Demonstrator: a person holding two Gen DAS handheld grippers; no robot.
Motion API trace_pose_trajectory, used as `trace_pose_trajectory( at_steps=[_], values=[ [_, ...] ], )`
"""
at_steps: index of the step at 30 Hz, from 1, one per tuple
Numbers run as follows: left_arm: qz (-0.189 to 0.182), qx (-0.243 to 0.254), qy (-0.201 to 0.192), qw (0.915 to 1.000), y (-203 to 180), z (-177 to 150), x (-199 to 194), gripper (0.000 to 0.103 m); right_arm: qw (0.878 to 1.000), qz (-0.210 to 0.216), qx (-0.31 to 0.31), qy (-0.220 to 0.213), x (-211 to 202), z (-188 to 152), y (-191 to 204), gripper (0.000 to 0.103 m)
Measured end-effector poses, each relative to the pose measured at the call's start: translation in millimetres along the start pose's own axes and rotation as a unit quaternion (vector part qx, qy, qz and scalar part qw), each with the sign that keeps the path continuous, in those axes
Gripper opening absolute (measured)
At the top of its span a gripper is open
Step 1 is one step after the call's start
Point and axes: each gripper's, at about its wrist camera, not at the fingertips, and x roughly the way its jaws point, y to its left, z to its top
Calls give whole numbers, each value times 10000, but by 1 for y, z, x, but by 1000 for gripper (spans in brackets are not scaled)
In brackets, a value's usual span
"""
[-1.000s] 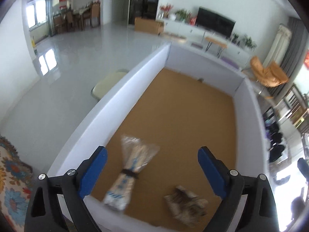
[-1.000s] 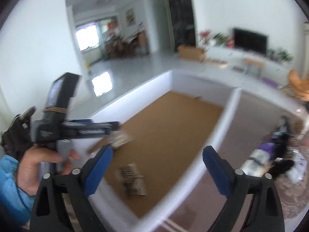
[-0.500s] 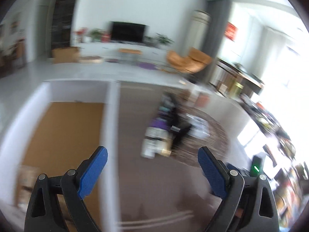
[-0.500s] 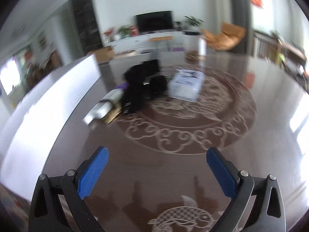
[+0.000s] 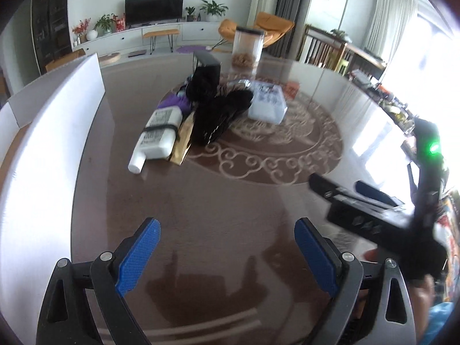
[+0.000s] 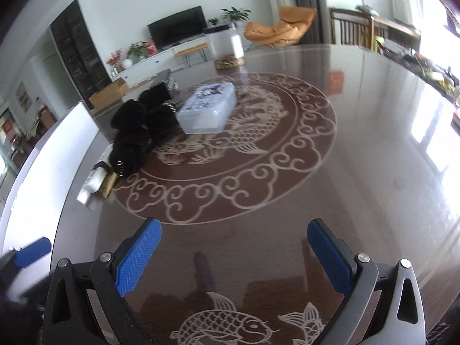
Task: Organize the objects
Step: 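Return both tools to the table above the remaining items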
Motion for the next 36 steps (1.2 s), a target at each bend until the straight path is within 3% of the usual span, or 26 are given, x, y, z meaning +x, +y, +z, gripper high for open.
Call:
trace_pose_trajectory(
  at_steps=[10, 28, 33, 36],
  values=[
    [217, -67, 265, 9994, 13, -11, 38, 95, 9997, -142, -137, 174, 11, -2, 4, 102],
    [557, 250, 270, 9978, 11, -15, 45, 99, 9993, -209, -234, 219, 15, -4, 9, 103],
    [511, -318, 169, 9980, 37, 6, 40, 99, 9988, -288, -316, 238, 16, -4, 12, 103],
    [827, -603, -98, 9947, 53, 37, 33, 99, 9988, -285, -315, 236, 16, -5, 12, 103]
  ],
)
